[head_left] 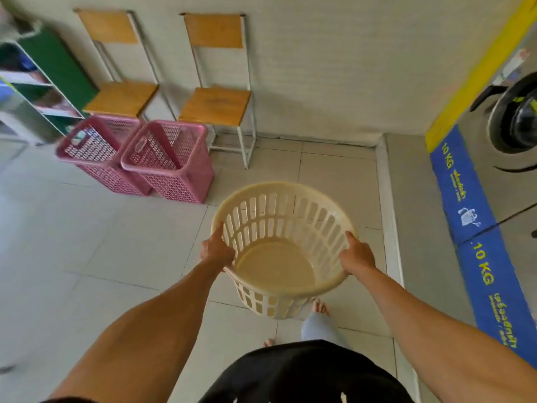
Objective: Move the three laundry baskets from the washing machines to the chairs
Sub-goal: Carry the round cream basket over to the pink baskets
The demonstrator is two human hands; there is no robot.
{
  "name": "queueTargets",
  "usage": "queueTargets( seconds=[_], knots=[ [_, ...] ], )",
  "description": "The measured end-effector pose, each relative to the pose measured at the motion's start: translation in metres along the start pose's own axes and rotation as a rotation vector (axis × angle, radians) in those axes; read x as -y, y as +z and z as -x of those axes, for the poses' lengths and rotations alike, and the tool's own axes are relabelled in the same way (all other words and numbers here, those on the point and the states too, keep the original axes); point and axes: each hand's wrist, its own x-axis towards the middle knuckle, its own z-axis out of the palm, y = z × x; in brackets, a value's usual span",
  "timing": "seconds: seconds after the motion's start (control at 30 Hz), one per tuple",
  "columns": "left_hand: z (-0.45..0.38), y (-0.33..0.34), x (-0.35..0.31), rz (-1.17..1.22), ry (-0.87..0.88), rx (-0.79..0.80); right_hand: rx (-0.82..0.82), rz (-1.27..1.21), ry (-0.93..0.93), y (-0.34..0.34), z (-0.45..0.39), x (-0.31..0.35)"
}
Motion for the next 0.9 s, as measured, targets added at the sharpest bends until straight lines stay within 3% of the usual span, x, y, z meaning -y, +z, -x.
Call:
queueTargets(
  seconds=[0.3,0.9],
  knots=[
    [-0.050,-0.026,0.044,0.108,-0.110,-0.021,0.002,0.163,-0.148,0.013,-0.033,0.091],
    [-0.230,-0.053,-0.022,0.180,-0.244,-0.010,0.008,0.278,-0.242,-0.013,-0.217,0.239]
  ],
)
